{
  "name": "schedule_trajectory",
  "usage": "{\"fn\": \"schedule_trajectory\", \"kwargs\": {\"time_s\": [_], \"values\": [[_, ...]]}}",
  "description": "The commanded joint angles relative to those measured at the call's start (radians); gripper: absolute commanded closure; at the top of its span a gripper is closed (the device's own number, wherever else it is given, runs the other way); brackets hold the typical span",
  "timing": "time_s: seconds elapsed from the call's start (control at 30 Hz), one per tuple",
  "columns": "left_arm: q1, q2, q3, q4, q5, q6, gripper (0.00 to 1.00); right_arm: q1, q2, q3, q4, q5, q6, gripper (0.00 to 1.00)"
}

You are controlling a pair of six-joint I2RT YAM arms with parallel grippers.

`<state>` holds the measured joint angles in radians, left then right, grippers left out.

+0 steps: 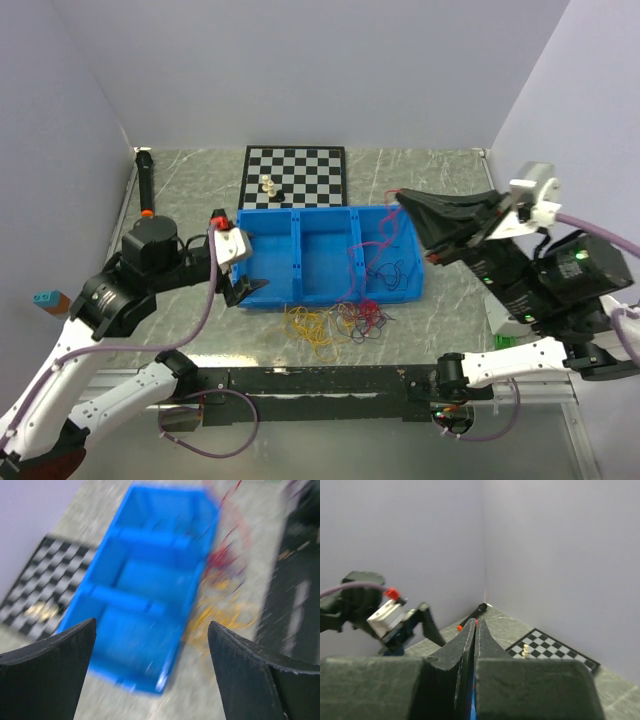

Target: Untangle the cables

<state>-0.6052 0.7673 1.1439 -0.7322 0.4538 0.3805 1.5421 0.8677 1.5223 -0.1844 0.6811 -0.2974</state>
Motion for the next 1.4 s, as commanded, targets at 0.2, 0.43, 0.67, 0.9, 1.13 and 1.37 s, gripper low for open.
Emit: {"fn": "schedule_trajectory", "kwargs": {"time_s": [0.2, 0.43, 0.67, 0.9, 1.13, 1.37], "values": [[0.001, 0.208, 0.163, 0.378, 0.380, -0.518, 0.03, -0.002, 0.163, 0.090, 0.085, -0.155, -0.006, 1.00], [0.001, 0.213, 0.071, 0.562, 0.547, -0.653, 0.03, -0.005, 0.231, 0.114, 0.131, -0.206, 0.010, 1.00], [-0.002, 0.198, 0.025, 0.530, 0.726, -0.572, 0.03, -0.019, 0.272, 0.142, 0.126, -0.252, 0.029, 1.00], [-0.002, 0.196, 0.008, 0.603, 0.686, -0.575, 0.03, -0.037, 0.293, 0.154, 0.117, -0.301, 0.067, 1.00], [-0.002, 0.225, -0.067, 0.852, 0.612, -0.721, 0.03, -0.039, 0.362, 0.214, 0.141, -0.364, 0.089, 1.00], [-0.002, 0.228, -0.069, 0.821, 0.632, -0.675, 0.36, -0.046, 0.386, 0.233, 0.171, -0.393, 0.093, 1.00]]}}
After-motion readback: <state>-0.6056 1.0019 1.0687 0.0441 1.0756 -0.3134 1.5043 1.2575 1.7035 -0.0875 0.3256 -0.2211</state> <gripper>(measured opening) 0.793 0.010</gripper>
